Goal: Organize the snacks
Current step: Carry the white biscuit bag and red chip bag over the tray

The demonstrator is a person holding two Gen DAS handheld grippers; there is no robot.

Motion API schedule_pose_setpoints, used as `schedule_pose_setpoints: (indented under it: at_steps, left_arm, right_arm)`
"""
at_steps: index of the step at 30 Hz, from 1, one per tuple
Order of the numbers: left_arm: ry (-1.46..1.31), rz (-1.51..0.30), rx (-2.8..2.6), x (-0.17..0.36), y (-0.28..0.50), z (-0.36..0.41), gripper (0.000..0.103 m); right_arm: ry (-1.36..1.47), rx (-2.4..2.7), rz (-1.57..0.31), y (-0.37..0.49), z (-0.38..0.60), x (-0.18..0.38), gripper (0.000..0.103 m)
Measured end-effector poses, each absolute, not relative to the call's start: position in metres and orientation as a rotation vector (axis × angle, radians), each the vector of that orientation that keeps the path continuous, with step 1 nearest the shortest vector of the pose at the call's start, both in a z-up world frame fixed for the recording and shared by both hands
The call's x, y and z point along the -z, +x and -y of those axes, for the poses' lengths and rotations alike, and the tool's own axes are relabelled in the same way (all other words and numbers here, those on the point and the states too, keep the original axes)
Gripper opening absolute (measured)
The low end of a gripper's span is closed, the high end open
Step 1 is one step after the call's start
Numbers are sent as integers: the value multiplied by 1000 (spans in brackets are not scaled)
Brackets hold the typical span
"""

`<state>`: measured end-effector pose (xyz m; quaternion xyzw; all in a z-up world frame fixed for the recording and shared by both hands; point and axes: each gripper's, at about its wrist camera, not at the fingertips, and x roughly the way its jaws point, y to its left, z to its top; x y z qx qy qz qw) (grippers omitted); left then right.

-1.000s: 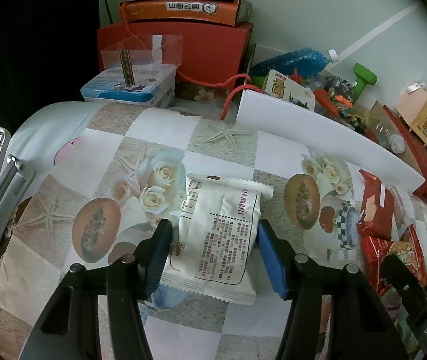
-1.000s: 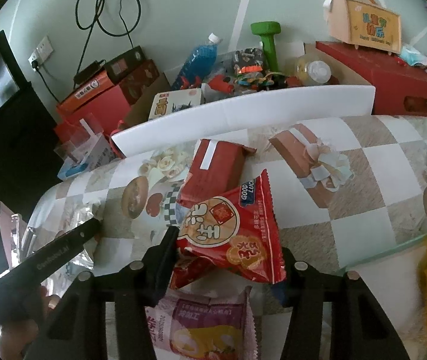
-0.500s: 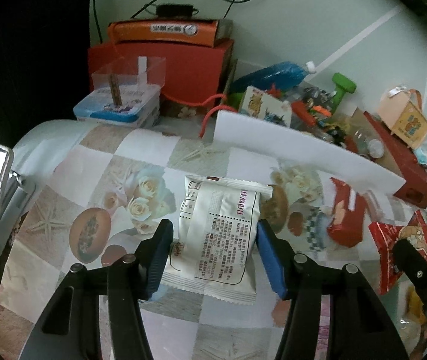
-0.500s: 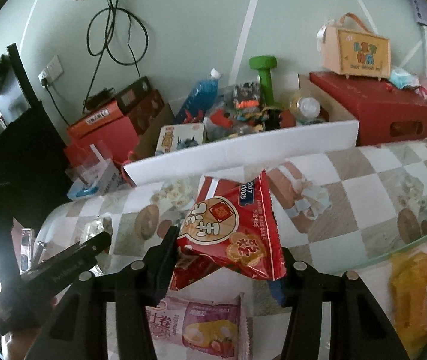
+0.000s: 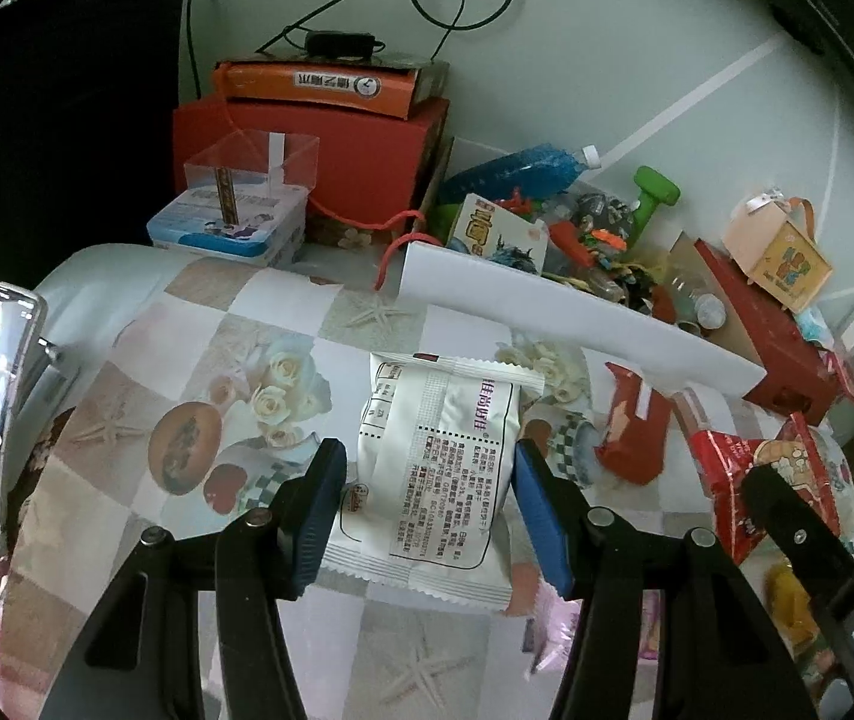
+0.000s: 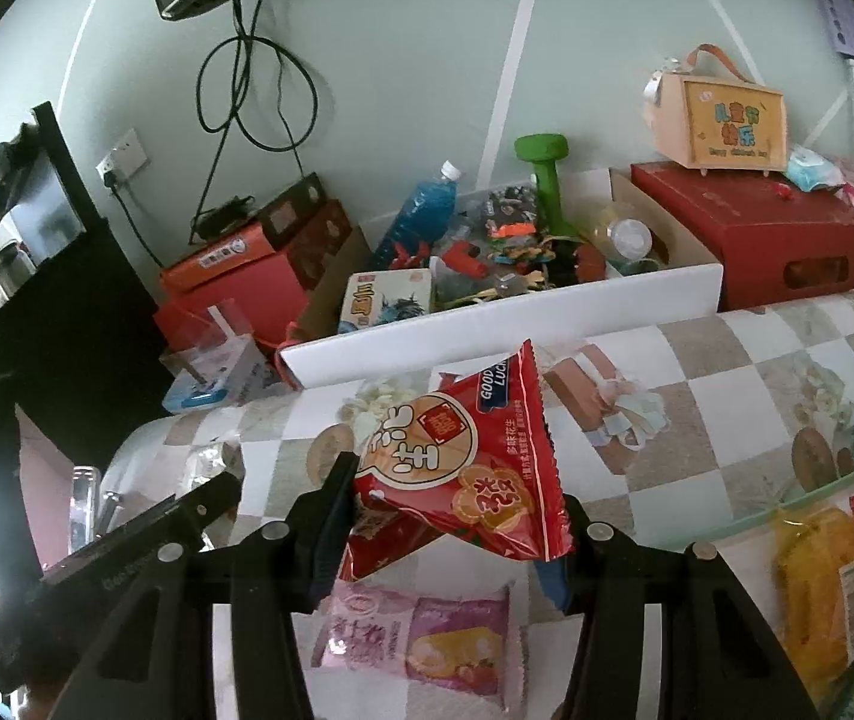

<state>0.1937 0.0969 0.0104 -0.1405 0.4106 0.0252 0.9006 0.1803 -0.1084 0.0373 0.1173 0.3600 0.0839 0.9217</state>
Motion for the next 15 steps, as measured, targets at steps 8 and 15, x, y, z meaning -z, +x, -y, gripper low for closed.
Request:
schedule_pose_setpoints:
  at_steps: [8,15]
  left_arm:
    - [-298,-842,-28,-45,169,-79,58]
    - [-262,-833,15,-72,146,-54,58]
  right_arm:
    - [244,-154,-734,151,121,-72,55]
    - [243,-123,-756,124,138,-84,55]
